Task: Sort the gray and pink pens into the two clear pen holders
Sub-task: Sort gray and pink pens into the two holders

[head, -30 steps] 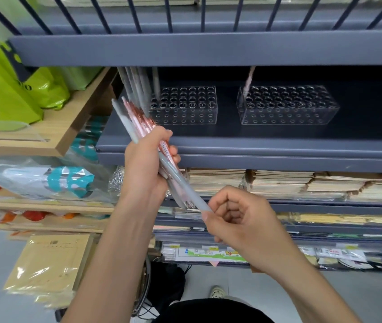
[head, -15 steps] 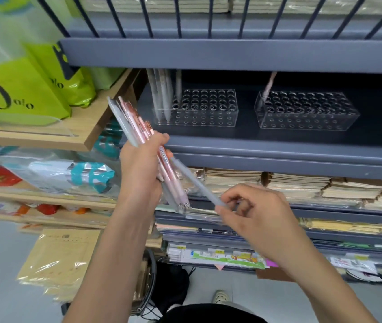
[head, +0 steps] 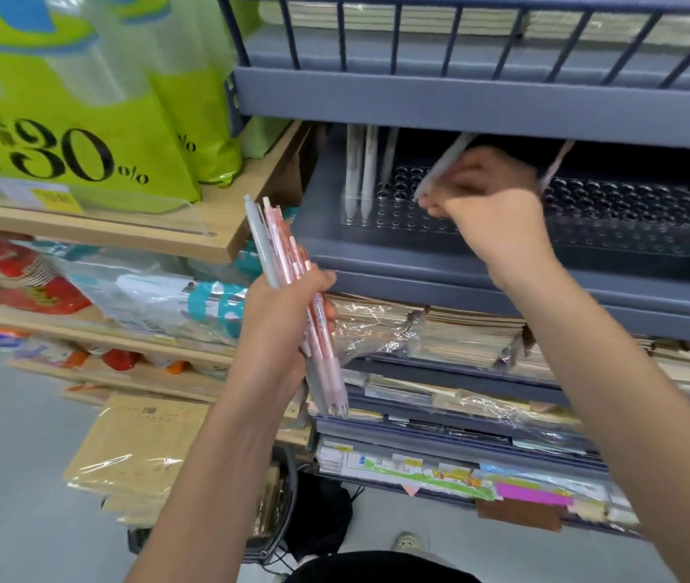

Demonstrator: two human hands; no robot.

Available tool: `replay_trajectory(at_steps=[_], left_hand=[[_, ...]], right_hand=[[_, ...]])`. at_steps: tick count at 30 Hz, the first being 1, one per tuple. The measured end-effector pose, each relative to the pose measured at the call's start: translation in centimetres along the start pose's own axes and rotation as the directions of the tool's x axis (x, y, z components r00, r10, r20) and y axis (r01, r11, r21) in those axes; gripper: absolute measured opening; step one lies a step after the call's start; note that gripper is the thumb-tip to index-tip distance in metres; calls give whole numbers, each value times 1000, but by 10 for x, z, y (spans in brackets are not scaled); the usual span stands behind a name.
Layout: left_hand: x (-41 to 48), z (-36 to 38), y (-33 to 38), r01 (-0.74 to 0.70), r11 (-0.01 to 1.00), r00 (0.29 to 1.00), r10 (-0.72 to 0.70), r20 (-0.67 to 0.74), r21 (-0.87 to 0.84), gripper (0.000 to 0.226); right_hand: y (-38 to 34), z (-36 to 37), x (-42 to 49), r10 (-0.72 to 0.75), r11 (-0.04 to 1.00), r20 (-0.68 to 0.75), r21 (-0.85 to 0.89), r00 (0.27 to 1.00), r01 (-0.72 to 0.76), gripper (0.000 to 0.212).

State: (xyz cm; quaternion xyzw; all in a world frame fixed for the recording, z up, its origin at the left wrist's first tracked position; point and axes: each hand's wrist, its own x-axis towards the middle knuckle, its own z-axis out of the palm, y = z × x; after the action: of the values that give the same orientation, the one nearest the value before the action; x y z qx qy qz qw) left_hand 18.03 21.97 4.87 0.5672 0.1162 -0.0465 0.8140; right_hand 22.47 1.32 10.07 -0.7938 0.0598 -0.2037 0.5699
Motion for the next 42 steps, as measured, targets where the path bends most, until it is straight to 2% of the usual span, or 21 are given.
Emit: replay_trajectory(at_steps=[3,6,8,12,20,27,32,36,39,42], left_hand=[[-1,-9,2,-6,1000,1000,6,2,-11,20],[-2,-19,2,7,1000,1000,-7,1,6,20],[-2,-24,2,19,1000,1000,-19,-3,9,21],[-2,-32,2,24,1000,1000,-24,5,-18,20],[-4,-39,1,14,1000,1000,-14,17,-4,19],[-5,-40,0,23,1000,1000,-23,15,-9,21],[-5,-41,2,29,1000,1000,-29,-4,-12,24],[-6,-40,2,33,999,999,-33,-7,-2,26],[-6,-39,2,38,999,999,-38,-4,3,28],[-6,-39,2,33,999,999,-33,-7,3,30]], right_hand=[[7,18,24,-58,990,-14,-132,998,55,6],[7,28,36,-156,913,-7,-382,988,142,20],[3,32,40,-190,868,0,-468,982,168,20],[-5,40,42,-146,840,74,-517,987,163,20],[-17,47,48,-61,695,146,-704,987,147,23],[-17,47,55,27,693,165,-714,986,100,21],[-15,41,60,52,782,145,-622,988,51,47],[-9,44,58,-56,839,160,-527,985,133,27],[-9,48,56,-113,811,178,-552,978,194,10],[-9,49,57,-126,777,198,-590,972,221,7]])
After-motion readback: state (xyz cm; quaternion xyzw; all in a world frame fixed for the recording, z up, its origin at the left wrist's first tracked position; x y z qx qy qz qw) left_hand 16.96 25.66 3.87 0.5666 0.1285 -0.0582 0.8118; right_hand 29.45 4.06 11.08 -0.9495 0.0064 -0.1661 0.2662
